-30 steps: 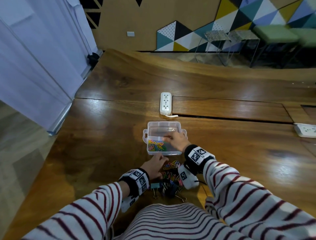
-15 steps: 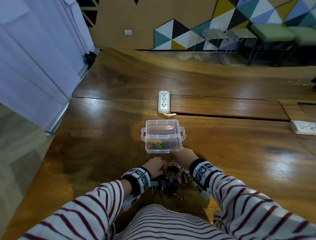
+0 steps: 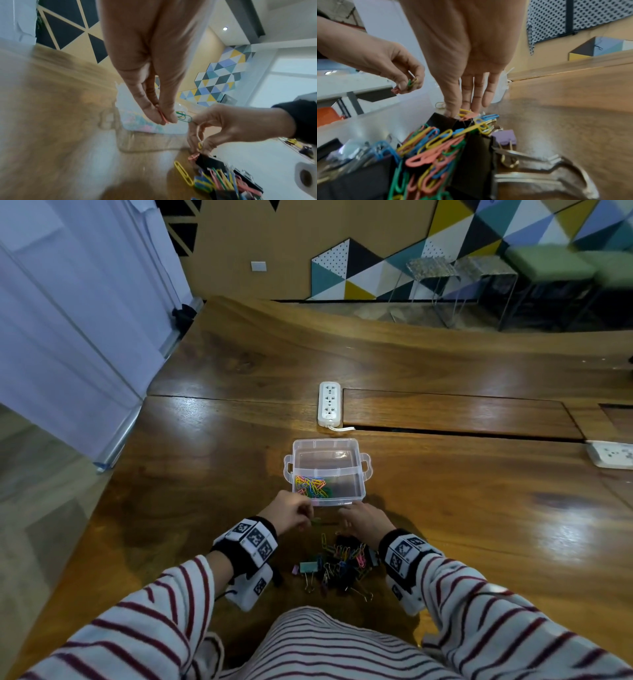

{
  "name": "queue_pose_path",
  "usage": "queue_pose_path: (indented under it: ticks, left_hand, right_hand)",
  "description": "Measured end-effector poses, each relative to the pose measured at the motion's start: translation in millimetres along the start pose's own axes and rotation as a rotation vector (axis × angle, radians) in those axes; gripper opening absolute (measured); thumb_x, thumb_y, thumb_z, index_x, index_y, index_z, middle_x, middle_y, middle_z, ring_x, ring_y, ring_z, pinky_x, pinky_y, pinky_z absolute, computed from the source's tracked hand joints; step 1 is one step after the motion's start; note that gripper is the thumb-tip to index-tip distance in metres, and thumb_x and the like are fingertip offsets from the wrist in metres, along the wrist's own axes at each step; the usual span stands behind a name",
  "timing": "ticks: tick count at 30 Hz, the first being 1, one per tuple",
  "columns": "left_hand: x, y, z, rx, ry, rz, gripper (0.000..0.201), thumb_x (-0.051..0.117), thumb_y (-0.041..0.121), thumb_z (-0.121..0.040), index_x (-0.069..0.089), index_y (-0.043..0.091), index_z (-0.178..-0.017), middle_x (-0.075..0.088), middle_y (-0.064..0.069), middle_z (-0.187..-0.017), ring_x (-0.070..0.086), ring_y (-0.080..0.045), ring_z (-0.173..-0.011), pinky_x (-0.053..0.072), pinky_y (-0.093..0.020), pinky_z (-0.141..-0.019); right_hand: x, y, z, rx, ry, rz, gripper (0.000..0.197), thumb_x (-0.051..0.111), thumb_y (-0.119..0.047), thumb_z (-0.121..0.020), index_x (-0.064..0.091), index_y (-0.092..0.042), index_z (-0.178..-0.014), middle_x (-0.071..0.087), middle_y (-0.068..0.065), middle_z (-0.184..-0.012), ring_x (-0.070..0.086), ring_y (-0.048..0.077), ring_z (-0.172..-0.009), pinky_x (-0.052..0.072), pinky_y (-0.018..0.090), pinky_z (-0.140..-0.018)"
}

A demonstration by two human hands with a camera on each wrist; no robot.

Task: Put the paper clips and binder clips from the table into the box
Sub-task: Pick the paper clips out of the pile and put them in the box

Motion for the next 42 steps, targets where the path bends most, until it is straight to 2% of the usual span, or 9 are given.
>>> queue_pose_path:
  ticks: [10, 16, 21, 27, 30, 32, 36, 39, 42]
  left_hand:
    - [-39.9, 18.4, -35.1, 0.099, 0.188, -0.224, 0.009, 0.052, 0.002, -0.089, 0.060, 0.005, -0.087, 0.056, -0.006, -0.096, 0.064, -0.016, -0.089, 0.054, -0.027, -0.081]
    - [-38.9, 7.7, -42.4, 0.047, 0.094, -0.308, 0.023, 0.054, 0.011, -0.090, 0.064, 0.011, -0.110, 0.063, -0.007, -0.111, 0.062, -0.020, -0.100, 0.050, -0.039, -0.093]
    - [-34.8, 3.8, -14.2, 0.140, 0.204, -0.258, 0.024, 0.048, 0.005, -0.091, 0.064, 0.010, -0.108, 0.060, -0.006, -0.111, 0.060, -0.018, -0.103, 0.051, -0.034, -0.092]
    - [29.9, 10.6, 7.1, 0.014, -0.162, -0.316, 0.039, 0.062, 0.017, -0.085, 0.052, 0.014, -0.123, 0.048, -0.008, -0.128, 0.049, -0.023, -0.116, 0.044, -0.037, -0.100]
    - [57.5, 13.9, 6.4, -0.057, -0.269, -0.282, 0.062, 0.071, 0.027, -0.077, 0.042, 0.012, -0.129, 0.038, -0.010, -0.130, 0.045, -0.026, -0.117, 0.043, -0.038, -0.098]
    - [68.4, 16.6, 5.6, -0.097, -0.241, -0.260, 0.068, 0.075, 0.029, -0.073, 0.040, 0.011, -0.128, 0.037, -0.011, -0.129, 0.045, -0.027, -0.117, 0.044, -0.041, -0.098]
    - [79.1, 12.6, 4.3, -0.105, -0.221, -0.276, 0.074, 0.075, 0.018, -0.074, 0.034, 0.009, -0.136, 0.037, -0.012, -0.135, 0.044, -0.031, -0.123, 0.041, -0.043, -0.103]
    - [75.9, 3.1, 8.1, -0.078, -0.240, -0.301, 0.058, 0.063, 0.012, -0.082, 0.040, 0.016, -0.135, 0.040, -0.011, -0.137, 0.046, -0.033, -0.123, 0.041, -0.043, -0.102]
    - [69.8, -3.7, 12.7, -0.067, -0.203, -0.318, 0.035, 0.053, 0.016, -0.087, 0.054, 0.015, -0.122, 0.048, -0.011, -0.128, 0.050, -0.034, -0.116, 0.044, -0.043, -0.096]
  right_hand:
    - [-6.3, 3.1, 8.8, 0.089, 0.049, -0.268, 0.014, 0.065, -0.018, -0.080, 0.058, -0.014, -0.091, 0.066, 0.007, -0.097, 0.060, 0.025, -0.091, 0.046, 0.035, -0.071]
    - [-13.2, 10.6, 9.8, 0.138, 0.086, -0.492, 0.009, 0.067, -0.008, -0.076, 0.062, -0.014, -0.078, 0.070, 0.005, -0.081, 0.065, 0.021, -0.077, 0.056, 0.041, -0.075]
    - [-42.3, 16.0, 0.5, 0.213, 0.172, -0.718, 0.004, 0.063, -0.007, -0.083, 0.065, -0.007, -0.086, 0.065, 0.001, -0.082, 0.058, 0.004, -0.071, 0.045, 0.006, -0.059]
    - [-61.7, 2.9, -30.9, 0.239, 0.173, -0.825, 0.015, 0.055, -0.007, -0.089, 0.062, -0.001, -0.101, 0.068, 0.019, -0.088, 0.064, 0.009, -0.064, 0.052, 0.009, -0.055]
    - [-60.9, -4.0, -29.3, 0.148, 0.175, -0.708, 0.022, 0.046, 0.004, -0.091, 0.060, 0.005, -0.108, 0.065, 0.028, -0.104, 0.064, 0.035, -0.093, 0.049, 0.005, -0.063]
    - [-56.6, -7.7, -16.0, 0.062, 0.167, -0.620, 0.022, 0.045, 0.007, -0.089, 0.062, 0.005, -0.104, 0.065, 0.027, -0.103, 0.063, 0.032, -0.090, 0.050, 0.009, -0.070]
    - [-19.6, -14.2, 9.1, -0.206, -0.060, -0.263, 0.025, 0.055, -0.005, -0.086, 0.059, -0.011, -0.110, 0.065, 0.012, -0.105, 0.061, 0.020, -0.094, 0.053, 0.040, -0.087]
    - [-0.4, -13.7, 23.1, -0.218, -0.166, -0.078, 0.057, 0.059, -0.005, -0.081, 0.039, -0.020, -0.132, 0.054, 0.006, -0.121, 0.047, 0.022, -0.108, 0.047, 0.036, -0.081]
    - [5.2, -13.4, 27.5, -0.282, -0.082, 0.006, 0.056, 0.058, -0.005, -0.082, 0.040, -0.016, -0.133, 0.056, 0.005, -0.124, 0.044, 0.024, -0.110, 0.047, 0.039, -0.081]
Point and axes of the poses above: each hand's wrist, its own z-axis away from the middle knuckle, its own x-axis out of the palm, y = z × x, the point moved 3 cm from there along -z, towards the middle knuckle
